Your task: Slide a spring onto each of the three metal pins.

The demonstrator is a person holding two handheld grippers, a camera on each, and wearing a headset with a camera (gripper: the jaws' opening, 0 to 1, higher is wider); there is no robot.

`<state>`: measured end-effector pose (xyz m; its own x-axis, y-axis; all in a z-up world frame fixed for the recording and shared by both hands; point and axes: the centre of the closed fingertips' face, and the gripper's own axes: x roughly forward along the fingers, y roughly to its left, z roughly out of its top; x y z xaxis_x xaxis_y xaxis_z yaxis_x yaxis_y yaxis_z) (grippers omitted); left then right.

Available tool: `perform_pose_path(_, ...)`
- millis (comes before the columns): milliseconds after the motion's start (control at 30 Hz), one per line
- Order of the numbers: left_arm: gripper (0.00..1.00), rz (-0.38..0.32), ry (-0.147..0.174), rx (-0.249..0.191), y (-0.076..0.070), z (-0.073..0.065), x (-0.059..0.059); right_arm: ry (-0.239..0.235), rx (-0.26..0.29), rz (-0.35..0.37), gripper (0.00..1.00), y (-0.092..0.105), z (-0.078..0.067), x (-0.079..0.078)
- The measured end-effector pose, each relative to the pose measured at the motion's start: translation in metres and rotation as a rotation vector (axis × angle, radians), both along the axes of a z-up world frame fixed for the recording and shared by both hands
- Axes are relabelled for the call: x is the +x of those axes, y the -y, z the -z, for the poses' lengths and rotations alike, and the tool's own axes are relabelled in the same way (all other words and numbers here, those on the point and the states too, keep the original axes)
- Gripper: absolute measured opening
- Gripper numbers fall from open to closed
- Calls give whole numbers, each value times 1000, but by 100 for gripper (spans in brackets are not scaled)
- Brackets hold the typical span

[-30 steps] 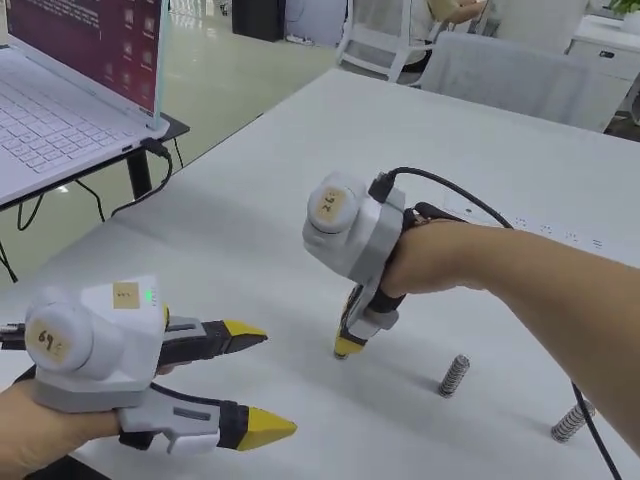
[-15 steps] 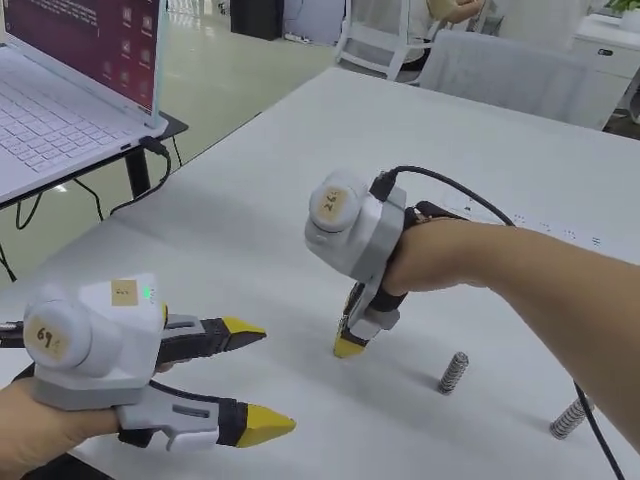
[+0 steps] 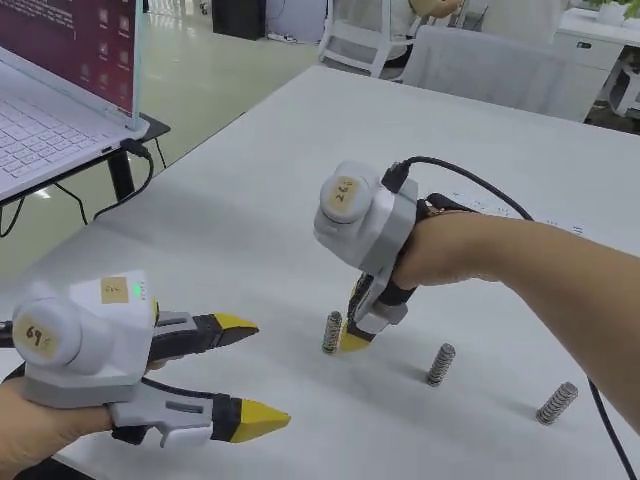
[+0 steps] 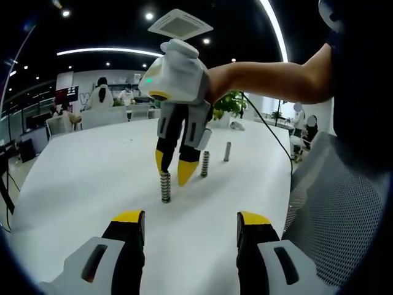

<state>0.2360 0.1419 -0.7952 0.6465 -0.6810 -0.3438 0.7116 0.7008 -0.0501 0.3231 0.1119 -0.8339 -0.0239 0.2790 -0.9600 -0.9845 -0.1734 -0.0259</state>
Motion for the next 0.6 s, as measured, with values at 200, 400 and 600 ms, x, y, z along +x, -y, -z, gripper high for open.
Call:
perform_pose_path(200,56,7,1,1,2,-1,2,4,27,29,24,13,-7,2)
perform_pose_path(400,56,11,3,3,3,-3,5,14,46,51,26,25,-11,2)
perform_pose_path(600,57,17,-1,5,4,-3,6,15,61,80,27,37,-11,4)
